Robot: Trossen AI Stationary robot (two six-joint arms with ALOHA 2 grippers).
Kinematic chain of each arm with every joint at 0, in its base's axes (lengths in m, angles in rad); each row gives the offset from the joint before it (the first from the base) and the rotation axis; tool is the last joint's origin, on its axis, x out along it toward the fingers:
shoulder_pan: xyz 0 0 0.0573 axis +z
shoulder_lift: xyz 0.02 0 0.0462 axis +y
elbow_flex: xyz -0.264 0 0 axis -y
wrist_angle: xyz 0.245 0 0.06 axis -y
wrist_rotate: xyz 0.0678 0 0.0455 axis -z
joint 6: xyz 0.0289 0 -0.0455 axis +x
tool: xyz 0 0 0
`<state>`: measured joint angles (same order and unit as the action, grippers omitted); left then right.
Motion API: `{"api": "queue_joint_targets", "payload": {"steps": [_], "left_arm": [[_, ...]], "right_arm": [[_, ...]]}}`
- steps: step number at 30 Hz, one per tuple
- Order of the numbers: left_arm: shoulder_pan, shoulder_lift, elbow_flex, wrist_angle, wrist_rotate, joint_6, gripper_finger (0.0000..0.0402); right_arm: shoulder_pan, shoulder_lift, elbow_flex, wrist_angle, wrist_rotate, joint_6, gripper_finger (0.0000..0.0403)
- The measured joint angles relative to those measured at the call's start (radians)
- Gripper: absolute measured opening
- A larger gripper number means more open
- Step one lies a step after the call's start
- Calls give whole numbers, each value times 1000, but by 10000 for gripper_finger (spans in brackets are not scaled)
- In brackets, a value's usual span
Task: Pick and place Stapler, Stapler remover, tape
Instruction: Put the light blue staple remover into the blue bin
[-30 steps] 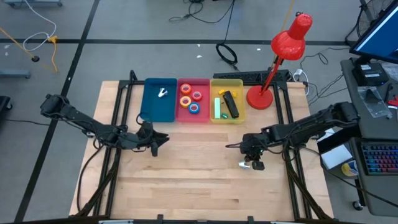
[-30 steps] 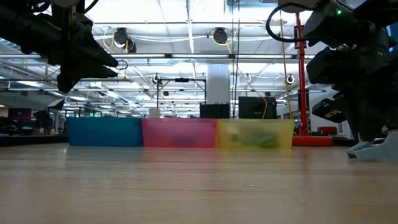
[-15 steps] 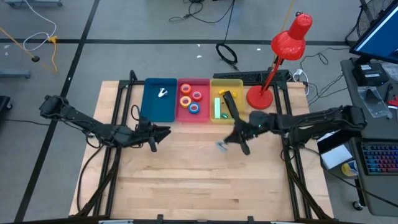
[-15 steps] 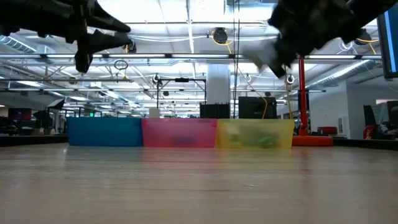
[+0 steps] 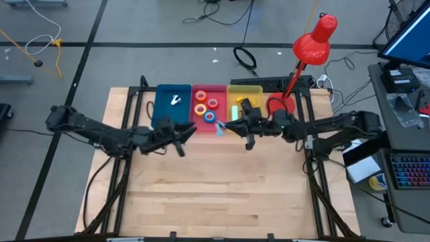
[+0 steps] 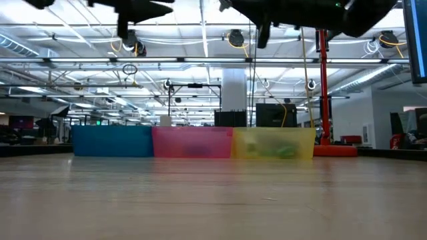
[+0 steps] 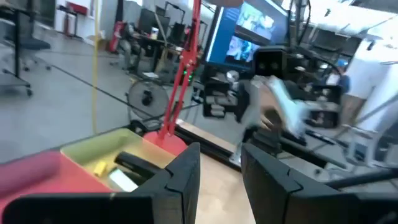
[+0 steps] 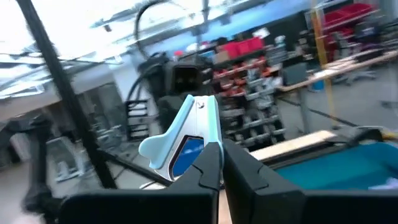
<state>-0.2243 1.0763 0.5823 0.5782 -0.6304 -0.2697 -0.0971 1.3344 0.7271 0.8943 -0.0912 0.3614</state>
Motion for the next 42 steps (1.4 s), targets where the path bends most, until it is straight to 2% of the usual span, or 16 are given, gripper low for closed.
{"api": "queue_joint_targets", "payload": {"steps": [4,10,16,25,42], "left_arm": [[43,92,81,-4,32,-4,115],[96,163,116,20,183,-113,115],[113,168,115,28,274,-158,115],[119,167,115,21,530,-227,115],[119,167,115,85,529,-237,115]], "right_arm": [[1,68,86,21,-71,3,0],[-1,115,182,13,-110,-9,0],[-2,129,197,-45,-148,-35,0],[-14,110,197,-61,-216,-28,0],[-14,106,197,-122,-212,-97,0]]}}
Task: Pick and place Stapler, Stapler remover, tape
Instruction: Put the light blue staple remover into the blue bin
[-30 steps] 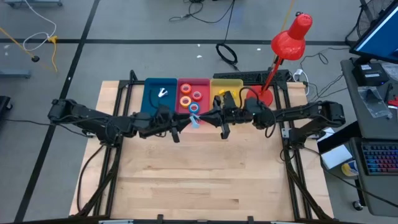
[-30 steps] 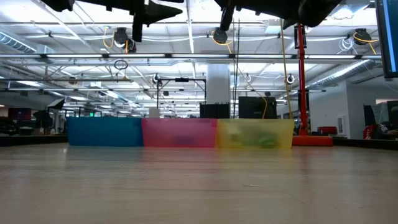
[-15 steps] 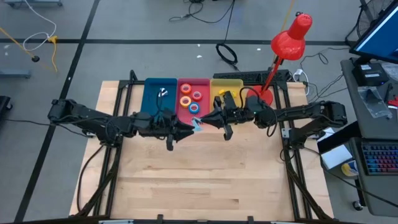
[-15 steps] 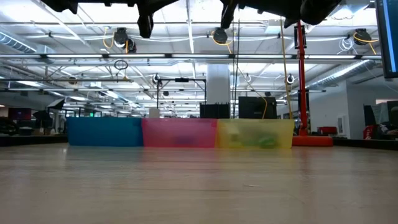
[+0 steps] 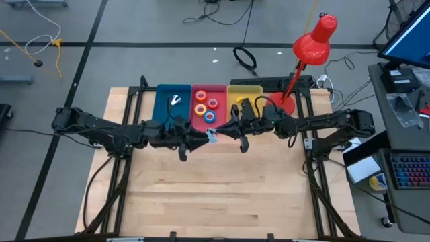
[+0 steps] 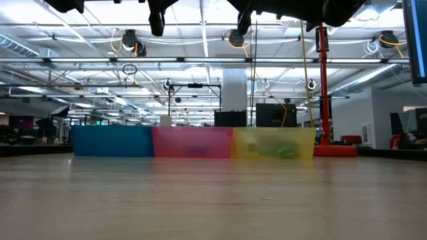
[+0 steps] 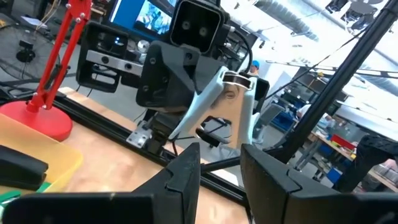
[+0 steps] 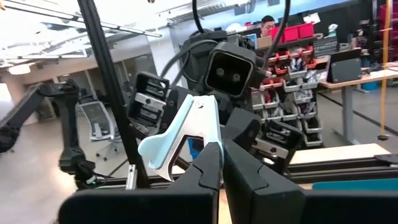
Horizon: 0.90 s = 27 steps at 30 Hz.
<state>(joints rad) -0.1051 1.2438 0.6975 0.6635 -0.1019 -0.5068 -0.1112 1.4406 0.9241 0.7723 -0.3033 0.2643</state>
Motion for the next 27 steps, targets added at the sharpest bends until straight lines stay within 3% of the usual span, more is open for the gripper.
{"api": "queue_joint_targets", "payload": {"steps": [10,18,27], "left_arm": [[1,0,0,-3,21,-26,115],[0,-12,-1,-45,110,-30,115],[4,-6,-1,11,73,-48,115]], "right_arm": [[-3,0,0,-6,33,-39,0],[-13,-7,-1,-14,43,-14,0],[-10,-8,-1,-28,16,-15,0]]}}
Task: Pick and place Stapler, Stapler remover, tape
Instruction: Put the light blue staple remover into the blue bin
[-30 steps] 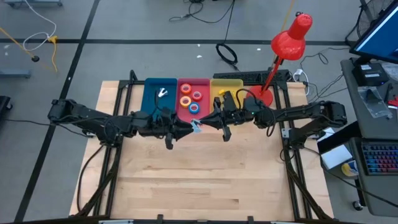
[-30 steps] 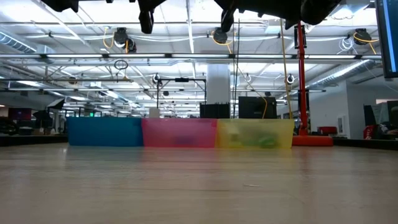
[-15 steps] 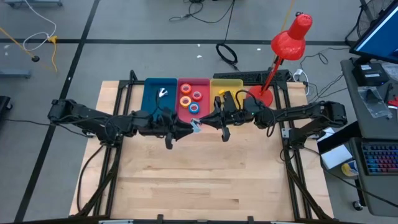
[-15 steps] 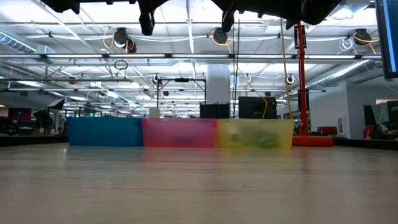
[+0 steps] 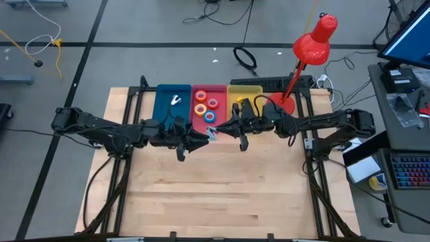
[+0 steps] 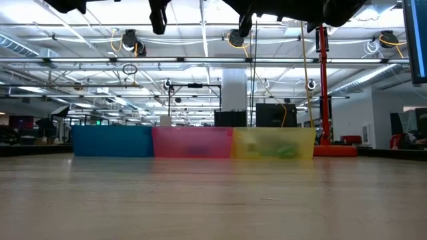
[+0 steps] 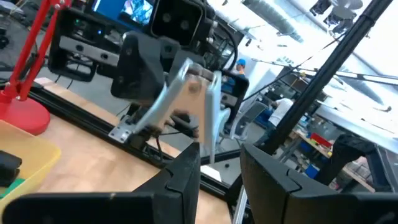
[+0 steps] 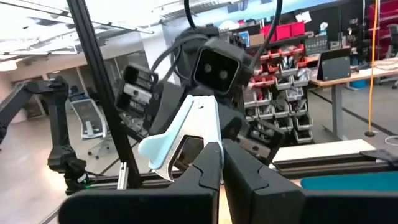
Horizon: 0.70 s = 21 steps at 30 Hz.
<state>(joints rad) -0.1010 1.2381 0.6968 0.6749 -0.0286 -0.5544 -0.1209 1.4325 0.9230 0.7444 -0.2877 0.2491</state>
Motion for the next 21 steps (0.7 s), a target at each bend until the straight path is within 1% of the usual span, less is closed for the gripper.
{"api": "queue_joint_targets", "payload": {"steps": [13,21], "left_arm": [[2,67,0,46,-5,-35,115],[17,72,0,82,3,-35,115]], "right_arm": [[2,4,0,-30,-1,-19,0],[2,4,0,-47,0,-19,0]]}}
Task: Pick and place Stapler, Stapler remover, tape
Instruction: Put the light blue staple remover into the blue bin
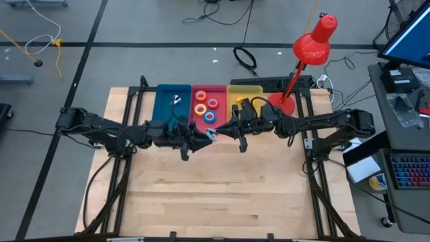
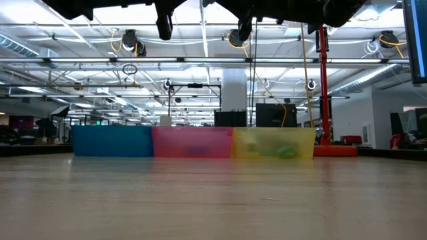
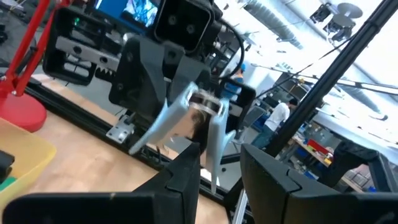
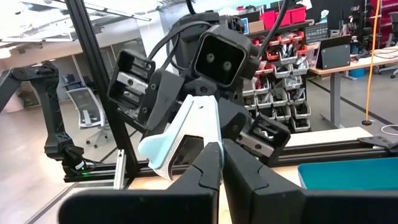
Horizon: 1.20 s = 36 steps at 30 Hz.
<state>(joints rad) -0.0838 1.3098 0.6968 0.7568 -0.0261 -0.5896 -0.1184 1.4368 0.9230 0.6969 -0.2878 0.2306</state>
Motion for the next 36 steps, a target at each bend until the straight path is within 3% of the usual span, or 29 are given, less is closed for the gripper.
{"api": "queue_joint_targets", "payload": {"steps": [4,10,16,23,30,36], "left_arm": [[11,0,0,6,15,-6,98],[18,0,0,3,36,9,19],[18,0,0,3,42,1,32],[18,0,0,1,48,32,17],[1,-1,0,-117,56,-15,17],[-13,-3,0,-245,47,-72,17]], "right_arm": [[0,0,0,1,0,0,0],[0,0,0,3,0,-5,0],[0,0,0,3,0,-7,0],[0,0,0,3,0,-8,10],[0,-7,0,-13,0,-8,59],[-20,-60,2,-171,-4,-8,121]]}}
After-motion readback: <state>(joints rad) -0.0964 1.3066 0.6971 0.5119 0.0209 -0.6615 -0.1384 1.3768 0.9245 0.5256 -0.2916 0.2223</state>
